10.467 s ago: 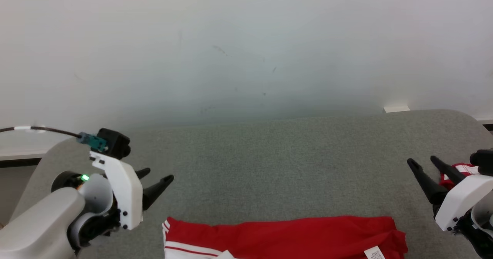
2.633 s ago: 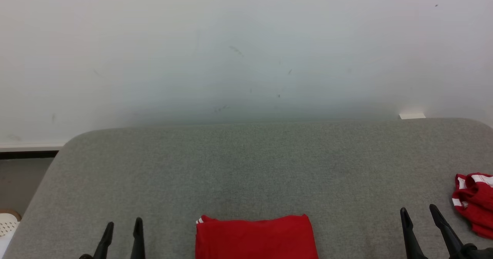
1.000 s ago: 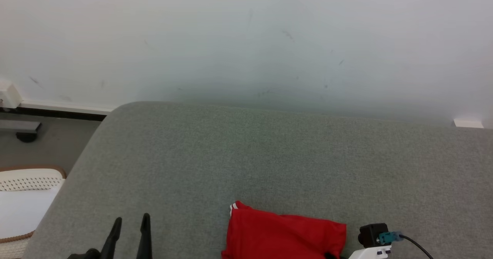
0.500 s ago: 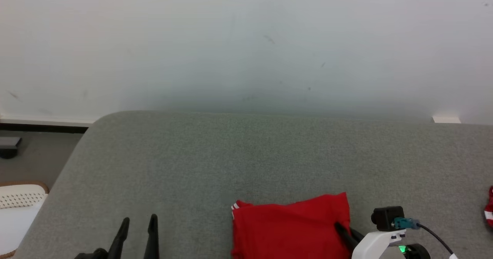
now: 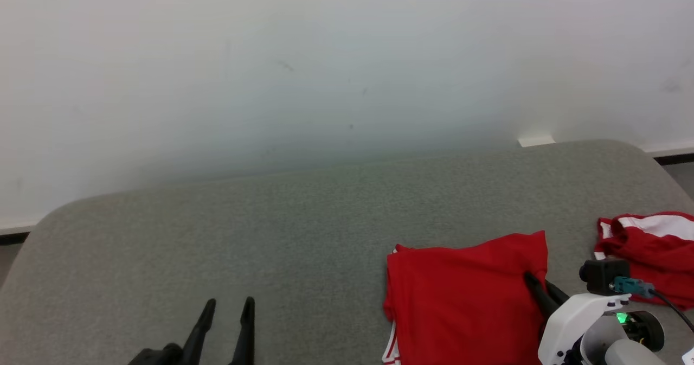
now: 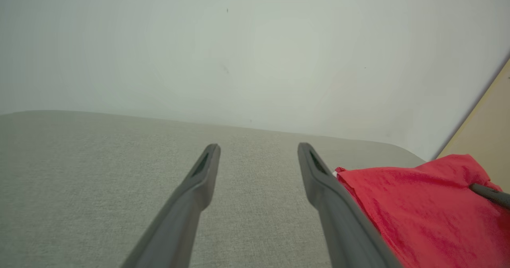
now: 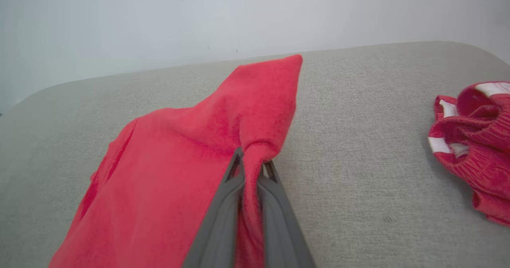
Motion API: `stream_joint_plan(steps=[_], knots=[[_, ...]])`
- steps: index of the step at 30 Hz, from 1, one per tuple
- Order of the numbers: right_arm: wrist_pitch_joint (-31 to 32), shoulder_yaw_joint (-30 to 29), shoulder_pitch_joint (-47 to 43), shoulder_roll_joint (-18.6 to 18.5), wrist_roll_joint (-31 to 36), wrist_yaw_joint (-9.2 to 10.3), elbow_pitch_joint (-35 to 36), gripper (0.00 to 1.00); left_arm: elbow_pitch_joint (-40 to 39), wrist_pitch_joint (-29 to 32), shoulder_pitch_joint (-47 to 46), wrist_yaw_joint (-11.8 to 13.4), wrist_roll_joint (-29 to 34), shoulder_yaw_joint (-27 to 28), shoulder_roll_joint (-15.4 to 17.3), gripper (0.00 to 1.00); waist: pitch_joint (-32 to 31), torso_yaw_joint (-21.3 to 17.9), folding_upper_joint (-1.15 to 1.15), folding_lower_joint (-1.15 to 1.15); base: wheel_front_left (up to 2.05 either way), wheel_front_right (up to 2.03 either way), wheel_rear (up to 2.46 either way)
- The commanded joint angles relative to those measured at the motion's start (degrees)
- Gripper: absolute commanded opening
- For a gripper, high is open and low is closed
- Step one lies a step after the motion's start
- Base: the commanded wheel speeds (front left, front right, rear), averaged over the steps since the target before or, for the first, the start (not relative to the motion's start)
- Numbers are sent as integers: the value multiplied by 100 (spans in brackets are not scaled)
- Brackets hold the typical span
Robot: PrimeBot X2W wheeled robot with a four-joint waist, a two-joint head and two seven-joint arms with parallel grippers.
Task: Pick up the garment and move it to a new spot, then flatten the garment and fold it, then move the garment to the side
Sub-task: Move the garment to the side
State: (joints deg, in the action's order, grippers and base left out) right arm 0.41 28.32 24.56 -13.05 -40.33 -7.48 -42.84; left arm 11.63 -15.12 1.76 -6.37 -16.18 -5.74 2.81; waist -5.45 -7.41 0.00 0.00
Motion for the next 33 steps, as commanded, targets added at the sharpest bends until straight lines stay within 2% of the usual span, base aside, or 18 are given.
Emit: stream_joint_plan(steps=[1,6,16,20,26,33], knots=[[-55,-99,15,-123,46,1,63,0,-100,2,-28,31,-79,-89,19,100,13,-491,0,0,0,0,0],[-97,-275,-164,-271,91,1,220,0,-224,2,-75,79,-122,-356,19,100,40,-951,0,0,0,0,0],[-17,-560,-362,-349,287,1,600,0,-222,2,-146,175,-148,-707,21,100,124,-1431,0,0,0,0,0],[52,-627,-290,-335,411,1,780,0,-206,2,-202,171,-67,-761,20,100,243,-1454,0,0,0,0,0],[270,-692,64,-554,650,1,967,0,-168,2,-233,120,46,-687,19,100,520,-1360,0,0,0,0,0],[540,-768,794,-997,796,2,1061,0,-238,2,-588,6,321,-604,182,100,1395,-1108,0,0,0,0,0]])
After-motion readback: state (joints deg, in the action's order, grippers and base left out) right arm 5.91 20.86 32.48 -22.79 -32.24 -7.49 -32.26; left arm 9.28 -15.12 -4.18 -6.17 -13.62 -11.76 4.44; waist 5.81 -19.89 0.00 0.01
